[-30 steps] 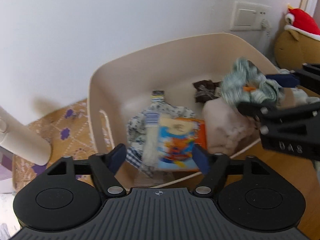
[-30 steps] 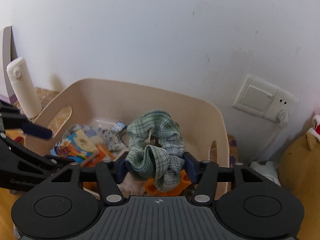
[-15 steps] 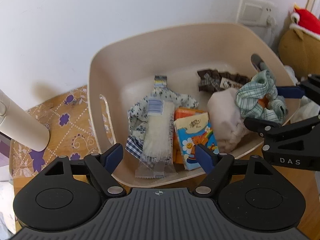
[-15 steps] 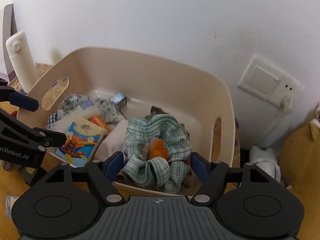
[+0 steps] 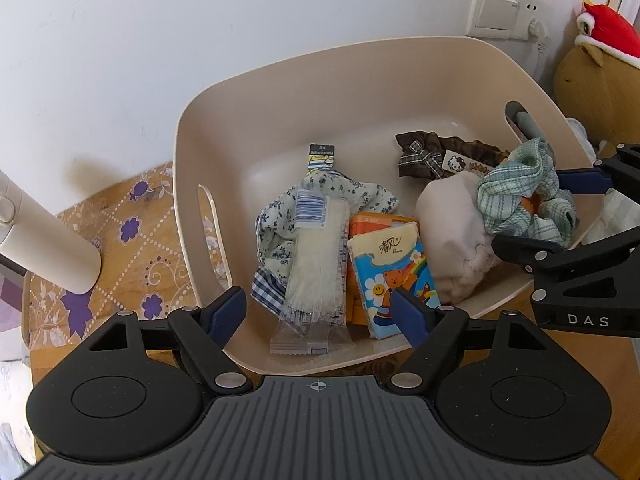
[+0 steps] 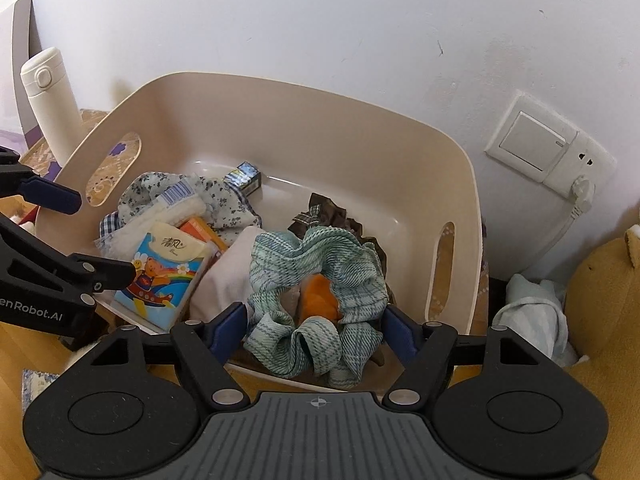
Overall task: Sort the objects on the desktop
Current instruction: 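Carry the tissue pack and scrunchie into the basket and release both, then grasp the beige plush toy with the left tool while the right tool grasps the white fluffy toy, then carry the beige plush and white fluffy toy into the basket and release both, then move both tools back toward the remaining objects on the table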
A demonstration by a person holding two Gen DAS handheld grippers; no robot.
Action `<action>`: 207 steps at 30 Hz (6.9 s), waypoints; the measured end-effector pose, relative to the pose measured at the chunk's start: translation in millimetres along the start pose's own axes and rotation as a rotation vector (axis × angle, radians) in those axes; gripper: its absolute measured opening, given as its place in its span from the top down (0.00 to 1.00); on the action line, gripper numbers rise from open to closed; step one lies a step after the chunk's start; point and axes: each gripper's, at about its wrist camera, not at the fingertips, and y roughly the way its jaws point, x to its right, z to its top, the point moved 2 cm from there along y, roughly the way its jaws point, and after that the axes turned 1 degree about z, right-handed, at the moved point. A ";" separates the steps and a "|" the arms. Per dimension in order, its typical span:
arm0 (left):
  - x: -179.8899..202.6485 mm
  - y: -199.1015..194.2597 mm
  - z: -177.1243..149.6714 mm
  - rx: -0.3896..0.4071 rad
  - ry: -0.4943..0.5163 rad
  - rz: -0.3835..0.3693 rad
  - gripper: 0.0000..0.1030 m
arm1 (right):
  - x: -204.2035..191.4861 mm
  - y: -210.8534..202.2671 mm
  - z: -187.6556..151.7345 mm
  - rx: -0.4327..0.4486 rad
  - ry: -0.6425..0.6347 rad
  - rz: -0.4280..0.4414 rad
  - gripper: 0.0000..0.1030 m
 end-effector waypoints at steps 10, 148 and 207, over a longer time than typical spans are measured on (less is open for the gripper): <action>2.4 -4.1 -7.2 0.010 0.100 -0.058 0.22 | 4.8 -2.2 0.5 -0.005 0.008 0.031 0.26; -47.0 -97.4 -53.1 0.190 0.360 -0.607 0.73 | -13.6 -128.1 -2.3 0.602 -0.382 0.261 0.87; -129.9 -32.8 -70.3 0.271 0.623 -0.444 0.21 | -86.3 -58.4 -50.6 0.312 -0.355 0.322 0.00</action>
